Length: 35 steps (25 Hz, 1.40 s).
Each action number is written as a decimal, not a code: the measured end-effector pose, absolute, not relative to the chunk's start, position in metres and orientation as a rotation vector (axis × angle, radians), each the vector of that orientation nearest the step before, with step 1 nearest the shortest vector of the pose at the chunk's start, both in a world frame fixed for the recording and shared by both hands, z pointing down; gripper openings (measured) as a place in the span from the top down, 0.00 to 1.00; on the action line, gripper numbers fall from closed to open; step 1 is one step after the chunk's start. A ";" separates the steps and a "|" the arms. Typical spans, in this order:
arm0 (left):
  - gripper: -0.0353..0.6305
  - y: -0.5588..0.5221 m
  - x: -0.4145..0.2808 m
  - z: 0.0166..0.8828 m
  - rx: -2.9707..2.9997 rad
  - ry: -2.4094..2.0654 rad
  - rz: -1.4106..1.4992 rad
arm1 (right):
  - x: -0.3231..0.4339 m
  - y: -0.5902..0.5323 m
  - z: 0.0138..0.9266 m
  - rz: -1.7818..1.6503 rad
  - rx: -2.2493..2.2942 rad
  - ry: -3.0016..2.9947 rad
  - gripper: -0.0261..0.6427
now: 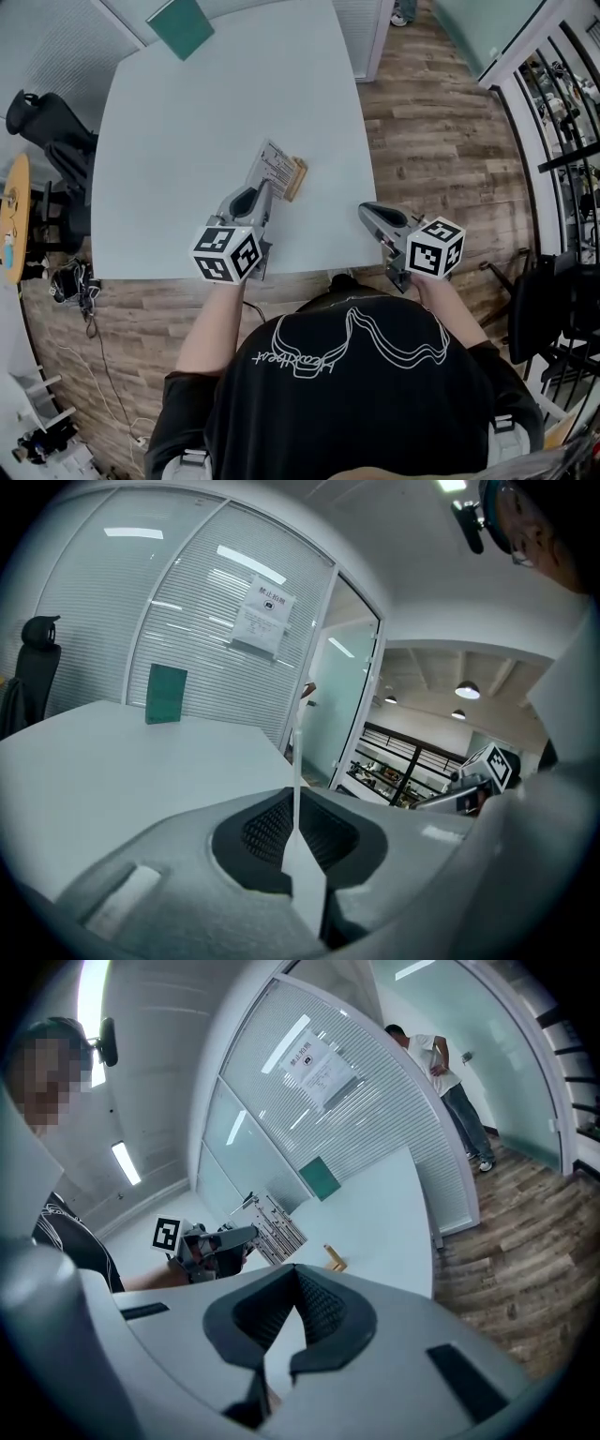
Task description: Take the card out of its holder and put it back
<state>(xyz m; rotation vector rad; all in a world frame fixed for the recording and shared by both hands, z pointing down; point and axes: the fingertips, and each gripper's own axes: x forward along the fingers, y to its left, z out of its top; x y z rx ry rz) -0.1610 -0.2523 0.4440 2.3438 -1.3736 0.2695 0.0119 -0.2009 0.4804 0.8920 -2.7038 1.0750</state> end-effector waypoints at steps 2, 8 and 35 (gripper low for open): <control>0.91 -0.262 -0.163 0.452 2.341 -1.384 0.287 | 0.012 -0.206 0.484 1.080 0.883 -2.697 0.95; 0.91 -0.277 -0.166 0.471 2.334 -1.386 0.334 | 0.012 -0.217 0.487 1.092 0.890 -2.684 0.95; 0.91 -0.280 -0.157 0.513 2.308 -1.350 0.417 | 0.017 -0.216 0.509 1.154 0.876 -2.633 0.95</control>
